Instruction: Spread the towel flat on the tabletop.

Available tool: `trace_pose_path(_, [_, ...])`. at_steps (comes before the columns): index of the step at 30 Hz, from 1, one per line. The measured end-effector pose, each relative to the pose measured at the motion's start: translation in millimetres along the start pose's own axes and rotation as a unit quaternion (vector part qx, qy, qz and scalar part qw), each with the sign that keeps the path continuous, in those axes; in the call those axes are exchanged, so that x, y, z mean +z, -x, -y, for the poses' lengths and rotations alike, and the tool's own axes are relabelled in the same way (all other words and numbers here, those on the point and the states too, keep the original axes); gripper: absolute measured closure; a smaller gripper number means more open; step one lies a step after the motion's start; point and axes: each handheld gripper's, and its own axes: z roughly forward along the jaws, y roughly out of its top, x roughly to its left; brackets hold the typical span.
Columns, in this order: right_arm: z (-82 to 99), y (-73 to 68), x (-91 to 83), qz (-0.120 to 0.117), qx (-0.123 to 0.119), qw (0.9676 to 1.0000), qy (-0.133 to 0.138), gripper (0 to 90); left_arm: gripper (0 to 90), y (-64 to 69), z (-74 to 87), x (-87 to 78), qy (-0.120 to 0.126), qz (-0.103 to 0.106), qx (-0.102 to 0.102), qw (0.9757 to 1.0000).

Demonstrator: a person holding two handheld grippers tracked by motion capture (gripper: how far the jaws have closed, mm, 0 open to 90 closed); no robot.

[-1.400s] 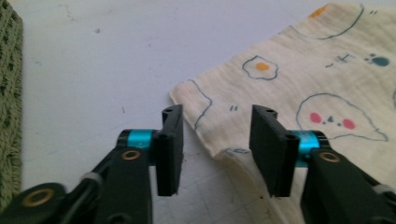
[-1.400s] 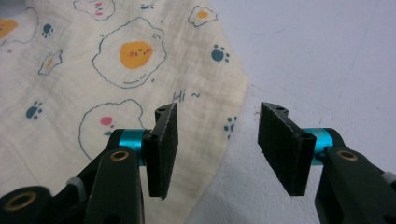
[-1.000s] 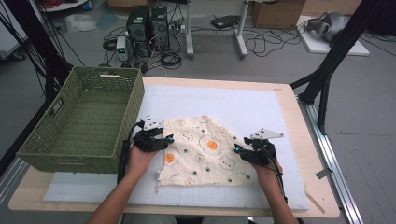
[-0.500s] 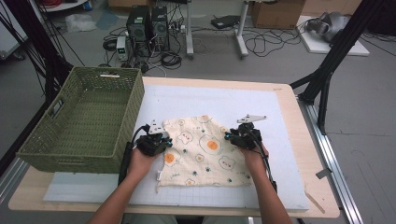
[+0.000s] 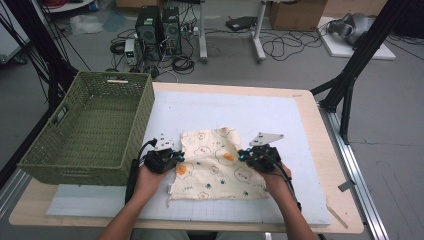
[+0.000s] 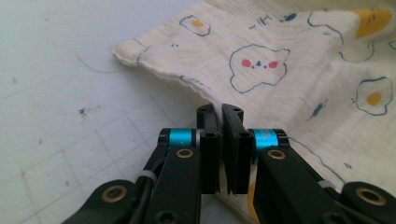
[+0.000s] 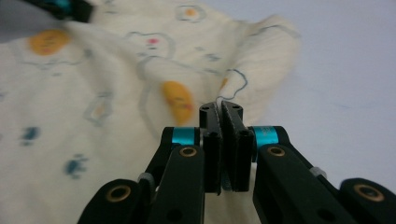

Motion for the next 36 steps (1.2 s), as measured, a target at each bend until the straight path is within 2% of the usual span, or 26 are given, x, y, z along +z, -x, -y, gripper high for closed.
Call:
trace_pose_path(1, [0.5, -6.9, 6.8, -0.013, -0.007, 0.9999, -0.006, 86.8, 85.1, -0.8, 0.0, -1.7, 0.001, 0.0, 0.0, 1.0])
trace_pose_path(4, [3.5, -18.4, 23.2, -0.027, -0.017, 0.999, -0.03, 86.6, 84.9, -3.5, 1.1, -9.0, 0.006, 0.002, -0.005, 1.0])
trace_pose_path(6, [7.0, -23.9, 33.1, -0.042, -0.011, 0.9983, -0.04, 86.3, 84.9, -5.6, 2.8, -13.3, 0.009, 0.004, -0.009, 0.9999])
trace_pose_path(8, [9.0, -27.3, 37.4, -0.059, 0.005, 0.9979, -0.026, 85.7, 84.7, -6.0, 4.8, -15.0, 0.01, 0.004, -0.013, 0.9999])
trace_pose_path(9, [9.5, -28.4, 38.9, -0.077, 0.017, 0.9966, -0.022, 83.9, 84.4, -6.0, 5.8, -14.7, 0.012, 0.003, -0.014, 0.9998])
trace_pose_path(10, [9.9, -30.0, 40.1, -0.087, 0.018, 0.9959, -0.019, 80.7, 84.1, -5.8, 6.5, -14.3, 0.01, 0.003, -0.015, 0.9998])
trace_pose_path(14, [9.3, -31.4, 38.7, -0.097, 0.013, 0.995, -0.019, 68.1, 82.3, -5.6, 8.3, -12.4, 0.006, 0.005, -0.015, 0.9998])
trace_pose_path(16, [9.4, -28.4, 35.3, -0.106, 0.027, 0.994, -0.01, 65.9, 81.5, -5.2, 8.7, -11.4, 0.005, 0.005, -0.015, 0.9999])
trace_pose_path(19, [7.4, -19.2, 24.9, -0.097, 0.054, 0.9935, 0.025, 64.4, 80.7, -4.6, 8.9, -10.3, 0.005, 0.004, -0.014, 0.9999])
trace_pose_path(21, [4.7, -11.0, 18.0, -0.079, 0.063, 0.9941, 0.039, 62.9, 79.6, -5.3, 8.9, -10.9, 0.006, 0.003, -0.015, 0.9999])
trace_pose_path(23, [2.1, -0.8, 12.2, -0.062, 0.082, 0.993, 0.058, 62.4, 78.3, -5.7, 9.0, -11.3, 0.008, 0.004, -0.018, 0.9998])
trace_pose_path(24, [1.2, 4.3, 9.2, -0.052, 0.104, 0.9911, 0.065, 62.6, 78.3, -5.8, 9.1, -11.2, 0.009, 0.004, -0.018, 0.9998])
trace_pose_path(26, [-0.5, 16.0, 5.1, -0.034, 0.145, 0.985, 0.087, 63.1, 78.3, -5.8, 9.4, -10.3, 0.007, 0.007, -0.016, 0.9998])
trace_pose_path(27, [-2.1, 22.3, 4.3, -0.013, 0.156, 0.9833, 0.093, 63.5, 78.4, -5.7, 9.5, -10.1, 0.007, 0.008, -0.015, 0.9998])
trace_pose_path(29, [-5.8, 28.7, 6.2, 0.02, 0.158, 0.9842, 0.078, 63.6, 79.1, -5.9, 9.7, -9.9, 0.005, 0.009, -0.013, 0.9999])
trace_pose_path(30, [-7.5, 32.1, 8.9, 0.029, 0.157, 0.9844, 0.074, 63.5, 79.2, -6.1, 9.7, -9.9, 0.004, 0.01, -0.013, 0.9999])
trace_pose_path(31, [-9.0, 34.5, 11.7, 0.026, 0.161, 0.9839, 0.072, 63.4, 79.5, -6.3, 9.9, -9.8, 0.005, 0.011, -0.015, 0.9998])
trace_pose_path(33, [-11.5, 37.0, 18.7, 0.0, 0.17, 0.983, 0.068, 63.5, 79.5, -7.0, 10.3, -9.8, 0.006, 0.011, -0.016, 0.9998])
trace_pose_path(35, [-13.9, 35.5, 22.9, 0.009, 0.159, 0.9856, 0.057, 63.2, 79.5, -7.5, 10.4, -10.2, 0.006, 0.011, -0.015, 0.9998])
trace_pose_path(36, [-14.2, 36.4, 22.4, 0.02, 0.158, 0.9854, 0.061, 63.2, 79.4, -7.5, 10.4, -10.4, 0.006, 0.011, -0.016, 0.9998])
